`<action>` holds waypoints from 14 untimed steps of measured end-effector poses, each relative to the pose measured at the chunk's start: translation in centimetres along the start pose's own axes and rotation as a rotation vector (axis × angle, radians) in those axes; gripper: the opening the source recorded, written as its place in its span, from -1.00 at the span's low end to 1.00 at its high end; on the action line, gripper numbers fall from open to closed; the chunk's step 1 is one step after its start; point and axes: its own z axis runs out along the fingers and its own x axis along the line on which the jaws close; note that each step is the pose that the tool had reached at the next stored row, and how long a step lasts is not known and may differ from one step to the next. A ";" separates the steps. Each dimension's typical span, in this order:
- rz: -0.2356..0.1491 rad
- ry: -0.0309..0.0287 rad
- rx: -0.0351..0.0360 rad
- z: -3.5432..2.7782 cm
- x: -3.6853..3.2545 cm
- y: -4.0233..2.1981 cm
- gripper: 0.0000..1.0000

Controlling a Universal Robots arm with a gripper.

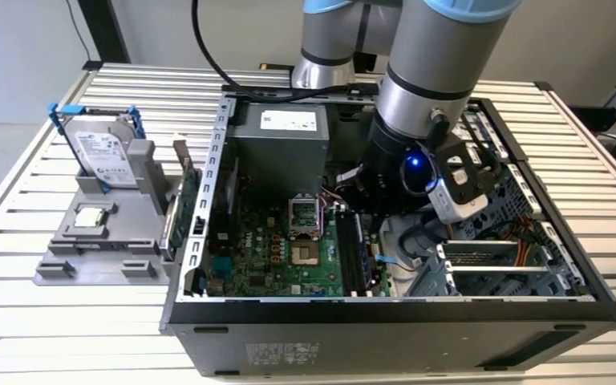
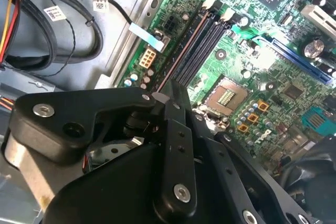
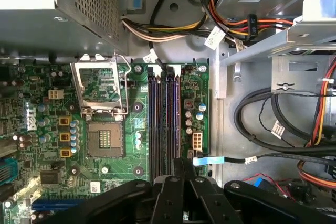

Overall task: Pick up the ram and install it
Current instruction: 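Insert the ram into the slot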

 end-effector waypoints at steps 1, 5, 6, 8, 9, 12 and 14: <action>0.000 0.0000 0.0000 0.00 0.00 0.00 -1.00; 0.000 0.0001 0.0000 0.00 0.00 0.00 -1.00; 0.000 0.0001 0.0000 -0.01 0.00 0.00 -1.00; 0.000 0.0001 0.0000 -0.01 0.00 0.00 -1.00; 0.000 0.0001 0.0000 -0.01 0.00 0.00 -1.00; 0.000 0.0001 0.0000 -0.01 0.00 0.00 -1.00; -0.001 0.0001 0.0000 -0.01 0.00 0.00 -1.00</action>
